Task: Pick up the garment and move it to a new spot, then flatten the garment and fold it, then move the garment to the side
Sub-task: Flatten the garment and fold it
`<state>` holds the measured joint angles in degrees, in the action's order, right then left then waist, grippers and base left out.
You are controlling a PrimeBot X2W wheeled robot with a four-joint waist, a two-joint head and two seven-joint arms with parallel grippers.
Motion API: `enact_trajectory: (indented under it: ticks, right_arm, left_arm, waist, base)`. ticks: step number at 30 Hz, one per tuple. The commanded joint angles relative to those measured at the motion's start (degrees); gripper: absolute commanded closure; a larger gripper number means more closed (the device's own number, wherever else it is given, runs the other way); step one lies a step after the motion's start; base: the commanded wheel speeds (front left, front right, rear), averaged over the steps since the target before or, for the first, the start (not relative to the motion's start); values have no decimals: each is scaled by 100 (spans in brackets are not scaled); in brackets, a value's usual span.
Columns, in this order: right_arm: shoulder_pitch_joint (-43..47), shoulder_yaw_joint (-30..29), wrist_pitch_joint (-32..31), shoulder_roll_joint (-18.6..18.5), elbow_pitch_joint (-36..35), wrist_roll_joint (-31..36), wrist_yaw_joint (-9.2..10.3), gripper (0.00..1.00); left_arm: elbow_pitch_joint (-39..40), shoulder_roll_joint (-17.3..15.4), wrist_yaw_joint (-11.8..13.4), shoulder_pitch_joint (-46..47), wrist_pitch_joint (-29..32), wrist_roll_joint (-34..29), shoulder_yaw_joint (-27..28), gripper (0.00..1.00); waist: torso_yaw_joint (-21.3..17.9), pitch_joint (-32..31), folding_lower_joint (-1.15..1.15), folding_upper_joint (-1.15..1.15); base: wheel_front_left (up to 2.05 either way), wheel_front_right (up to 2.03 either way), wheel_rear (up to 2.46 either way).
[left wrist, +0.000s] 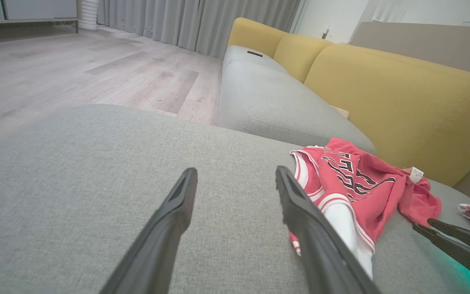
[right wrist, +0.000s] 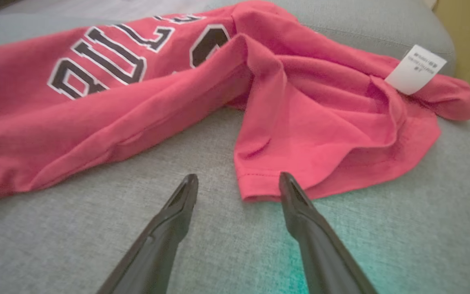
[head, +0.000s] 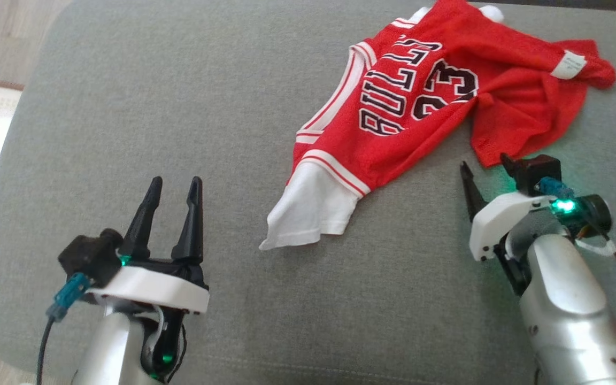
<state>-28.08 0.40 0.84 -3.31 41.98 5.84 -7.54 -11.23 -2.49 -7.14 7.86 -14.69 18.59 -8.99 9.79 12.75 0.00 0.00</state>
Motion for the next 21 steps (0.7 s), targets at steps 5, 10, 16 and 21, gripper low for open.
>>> enact_trajectory:
  ticks: [5,10,16,21]
  right_arm:
    - [-583,-314,77,-13,642,283,5,0]
    - [-814,-584,359,26,1167,393,5,100]
    - [-913,-612,911,41,1470,166,5,100]
    - [-703,-525,1190,42,1392,-146,5,100]
  left_arm:
    - [160,-40,-34,218,-30,81,104,0]
    - [140,-40,-34,259,-30,47,88,0]
    - [145,-39,-35,287,-30,12,156,0]
    - [151,-39,-35,212,-30,10,208,0]
  waist:
    - [38,131,0,0]
    - [-111,156,0,0]
    - [-414,46,0,0]
    - [-700,-109,0,0]
  base:
    - [0,0,0]
    - [0,0,0]
    - [0,0,0]
    - [0,0,0]
